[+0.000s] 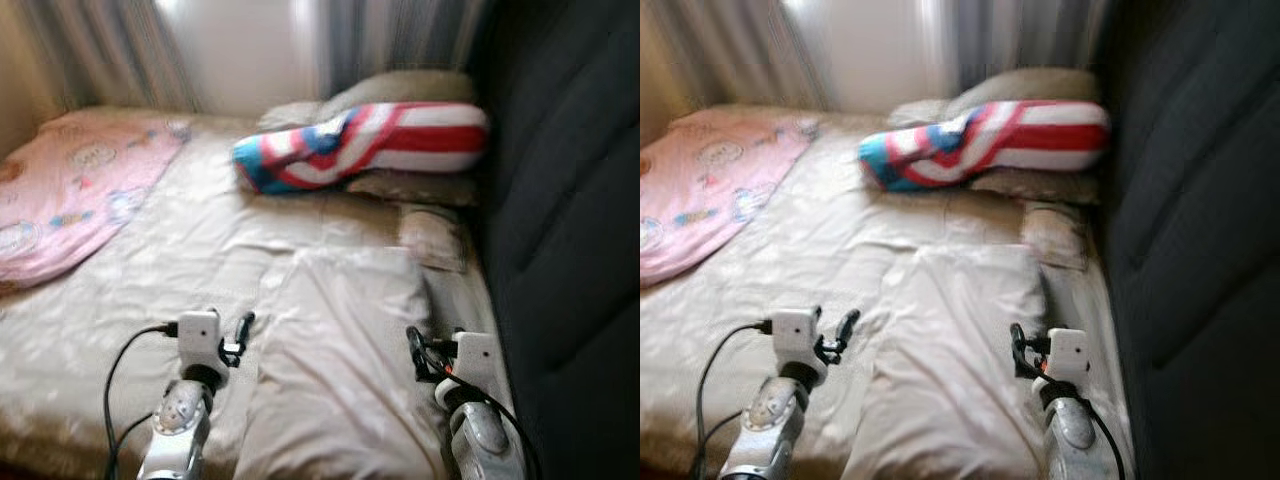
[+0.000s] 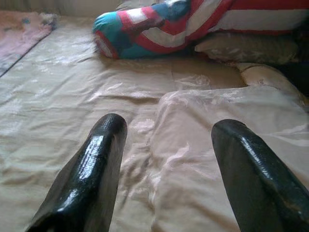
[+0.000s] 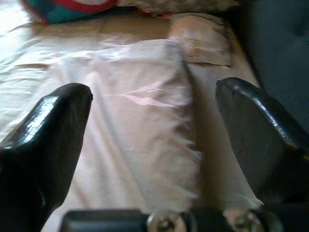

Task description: Clean up the room

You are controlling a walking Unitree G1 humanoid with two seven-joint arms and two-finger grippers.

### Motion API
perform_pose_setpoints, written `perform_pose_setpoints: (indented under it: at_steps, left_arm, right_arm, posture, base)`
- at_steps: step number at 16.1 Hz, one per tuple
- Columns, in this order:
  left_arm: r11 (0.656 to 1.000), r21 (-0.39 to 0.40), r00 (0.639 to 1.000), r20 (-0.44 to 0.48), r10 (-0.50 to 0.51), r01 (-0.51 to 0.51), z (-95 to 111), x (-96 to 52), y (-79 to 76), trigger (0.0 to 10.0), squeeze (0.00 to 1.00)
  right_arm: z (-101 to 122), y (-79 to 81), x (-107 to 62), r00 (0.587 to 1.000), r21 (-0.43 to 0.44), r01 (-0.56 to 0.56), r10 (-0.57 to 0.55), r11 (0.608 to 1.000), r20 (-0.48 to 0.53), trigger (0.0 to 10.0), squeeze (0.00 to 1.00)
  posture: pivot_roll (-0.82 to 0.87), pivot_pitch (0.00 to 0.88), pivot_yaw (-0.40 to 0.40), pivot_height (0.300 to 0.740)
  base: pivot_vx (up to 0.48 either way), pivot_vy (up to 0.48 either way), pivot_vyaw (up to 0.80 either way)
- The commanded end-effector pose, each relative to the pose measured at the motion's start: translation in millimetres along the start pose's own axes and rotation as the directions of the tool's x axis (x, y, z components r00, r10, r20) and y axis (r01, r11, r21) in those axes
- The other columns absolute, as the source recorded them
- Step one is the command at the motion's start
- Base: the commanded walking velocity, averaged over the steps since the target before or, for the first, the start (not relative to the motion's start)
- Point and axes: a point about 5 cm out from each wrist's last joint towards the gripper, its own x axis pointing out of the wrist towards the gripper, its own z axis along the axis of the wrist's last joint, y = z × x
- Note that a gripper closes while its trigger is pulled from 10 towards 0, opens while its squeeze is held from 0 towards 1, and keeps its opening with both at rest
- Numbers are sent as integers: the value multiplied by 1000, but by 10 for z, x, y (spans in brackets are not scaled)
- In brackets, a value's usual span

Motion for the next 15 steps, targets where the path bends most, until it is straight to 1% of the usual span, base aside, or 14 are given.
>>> perform_pose_setpoints:
  at_steps: [1,2,6,15]
  left_arm:
    - [1000,-5,1000,11,-15,15,38,27,-52,10000,0]
    - [1000,-5,1000,11,-16,16,38,28,-53,10000,0]
    - [1000,-4,1000,14,-19,19,47,37,-67,10000,0]
    - [1000,-4,1000,16,-16,16,67,49,-62,10000,0]
  right_arm:
    - [-11,-29,-8,1000,0,12,-12,1000,-10,10000,0]
    - [-11,-28,-8,1000,-1,12,-12,1000,-10,10000,0]
    - [18,-20,1,1000,-3,16,-16,1000,12,10000,0]
    - [15,2,1,1000,-2,11,-11,1000,9,10000,0]
  posture:
    - [-71,4,-17,740]
    - [-71,3,-17,740]
    - [-72,7,-16,740]
    - [-71,15,-13,740]
  base:
    - [0,0,-788]
    - [0,0,-694]
    - [0,0,0]
    - [0,0,0]
